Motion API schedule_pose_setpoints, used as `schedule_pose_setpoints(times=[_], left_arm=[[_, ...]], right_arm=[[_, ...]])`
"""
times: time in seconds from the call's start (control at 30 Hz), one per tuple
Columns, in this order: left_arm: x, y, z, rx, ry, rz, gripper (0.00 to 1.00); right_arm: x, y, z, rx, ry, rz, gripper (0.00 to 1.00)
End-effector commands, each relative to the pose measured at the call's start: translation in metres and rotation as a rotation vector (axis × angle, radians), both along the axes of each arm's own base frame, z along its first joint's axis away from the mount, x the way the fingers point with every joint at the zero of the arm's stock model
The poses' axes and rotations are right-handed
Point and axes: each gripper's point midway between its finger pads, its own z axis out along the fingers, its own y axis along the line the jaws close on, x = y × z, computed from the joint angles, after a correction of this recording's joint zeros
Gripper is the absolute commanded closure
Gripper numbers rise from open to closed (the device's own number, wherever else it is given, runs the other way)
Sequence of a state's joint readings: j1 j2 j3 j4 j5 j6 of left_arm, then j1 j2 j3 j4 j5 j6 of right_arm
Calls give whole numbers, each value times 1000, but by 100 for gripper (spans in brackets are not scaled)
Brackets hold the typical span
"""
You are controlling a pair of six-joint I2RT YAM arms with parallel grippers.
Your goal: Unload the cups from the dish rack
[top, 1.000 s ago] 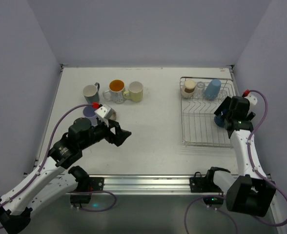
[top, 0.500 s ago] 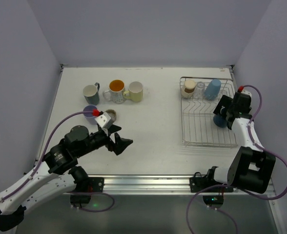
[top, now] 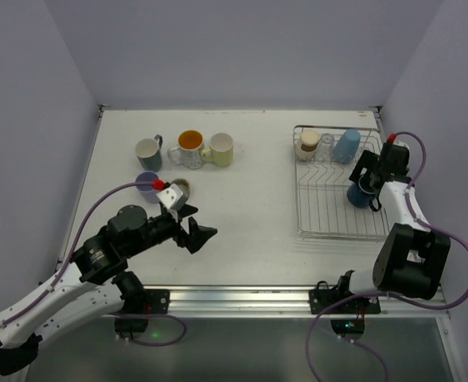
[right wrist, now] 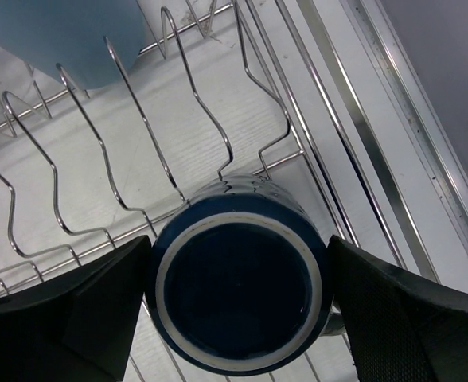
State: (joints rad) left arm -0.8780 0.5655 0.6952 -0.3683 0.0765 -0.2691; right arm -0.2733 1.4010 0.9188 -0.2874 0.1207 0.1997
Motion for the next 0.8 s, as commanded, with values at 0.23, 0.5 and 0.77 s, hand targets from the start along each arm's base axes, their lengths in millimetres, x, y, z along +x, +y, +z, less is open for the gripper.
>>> schedule_pose_setpoints(times=[0.23, 0.5, 0.77], left_arm=[[15, 5, -1, 16, 0, 43, 10], [20, 8, -5, 23, 13, 66, 10], [16, -2, -4, -13, 50, 24, 11]], right_arm=[[4, 15, 14, 48, -10, -1, 1], [-4, 19, -8, 79, 23, -24, 14], [1, 26, 75, 92, -250, -56, 63]])
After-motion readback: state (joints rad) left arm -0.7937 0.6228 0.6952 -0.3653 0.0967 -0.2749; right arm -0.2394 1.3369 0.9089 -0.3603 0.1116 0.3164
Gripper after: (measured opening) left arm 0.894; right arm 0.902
